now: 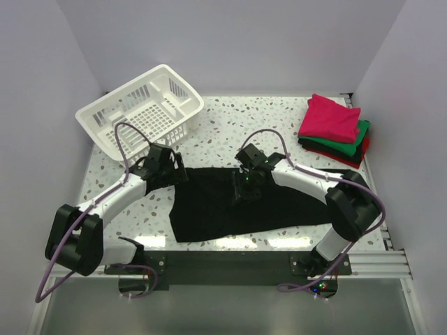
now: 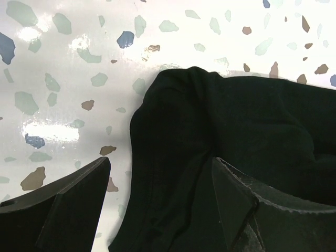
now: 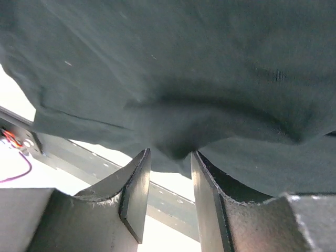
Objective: Fold and stack the t-shirts
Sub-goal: Fold the tshirt
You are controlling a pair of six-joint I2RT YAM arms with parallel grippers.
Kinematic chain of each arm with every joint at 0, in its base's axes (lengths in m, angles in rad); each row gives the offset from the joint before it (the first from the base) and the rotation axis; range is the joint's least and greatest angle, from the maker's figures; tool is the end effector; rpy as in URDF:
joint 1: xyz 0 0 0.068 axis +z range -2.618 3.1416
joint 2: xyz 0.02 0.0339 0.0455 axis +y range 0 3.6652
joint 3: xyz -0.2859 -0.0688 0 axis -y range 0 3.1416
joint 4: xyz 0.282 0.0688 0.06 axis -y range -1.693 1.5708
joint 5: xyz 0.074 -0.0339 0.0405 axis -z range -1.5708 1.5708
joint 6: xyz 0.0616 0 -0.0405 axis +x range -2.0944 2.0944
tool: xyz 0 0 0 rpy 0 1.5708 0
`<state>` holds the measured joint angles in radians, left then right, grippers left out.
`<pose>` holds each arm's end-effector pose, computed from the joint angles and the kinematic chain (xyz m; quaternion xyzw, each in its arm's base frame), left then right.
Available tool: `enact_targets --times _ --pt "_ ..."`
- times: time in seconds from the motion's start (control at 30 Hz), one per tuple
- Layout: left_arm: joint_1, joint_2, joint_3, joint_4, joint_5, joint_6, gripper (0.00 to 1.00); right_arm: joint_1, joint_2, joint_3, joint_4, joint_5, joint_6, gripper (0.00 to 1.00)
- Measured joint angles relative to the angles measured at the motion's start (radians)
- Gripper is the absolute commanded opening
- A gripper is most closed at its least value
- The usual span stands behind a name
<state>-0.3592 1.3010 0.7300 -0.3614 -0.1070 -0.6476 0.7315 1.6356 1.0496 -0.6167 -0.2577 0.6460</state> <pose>0.2776 -0.0972 0.1785 -0.1529 0.9359 -0.1067 0.2990 0.2535 0.2486 0.1682 -0.0652 0.9731 0.2129 0.0598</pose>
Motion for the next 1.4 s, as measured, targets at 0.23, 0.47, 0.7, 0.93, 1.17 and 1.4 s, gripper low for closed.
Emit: enact_targets --times 0.23,0.47,0.7,0.93,1.17,1.4 --pt "0.0 0.011 0.0 0.013 0.009 0.005 0.83 0.0 0.088 0.072 -0.036 0.032 -0.029 0.44" --pt "0.001 0.019 -0.001 0.017 0.014 0.013 0.84 0.0 0.138 0.074 -0.065 0.035 -0.038 0.46" --pt "0.01 0.037 -0.001 0.024 0.022 0.017 0.84 0.005 0.126 0.08 -0.062 0.031 -0.034 0.48" --pt "0.014 0.057 -0.001 0.033 0.029 0.025 0.84 0.03 0.099 0.079 -0.059 0.03 -0.032 0.4" --pt "0.019 0.069 -0.001 0.034 0.033 0.033 0.84 0.043 0.198 0.13 -0.055 0.029 -0.038 0.38" --pt "0.027 0.069 -0.001 0.035 0.034 0.04 0.84 0.043 0.246 0.273 -0.08 0.043 -0.046 0.41"
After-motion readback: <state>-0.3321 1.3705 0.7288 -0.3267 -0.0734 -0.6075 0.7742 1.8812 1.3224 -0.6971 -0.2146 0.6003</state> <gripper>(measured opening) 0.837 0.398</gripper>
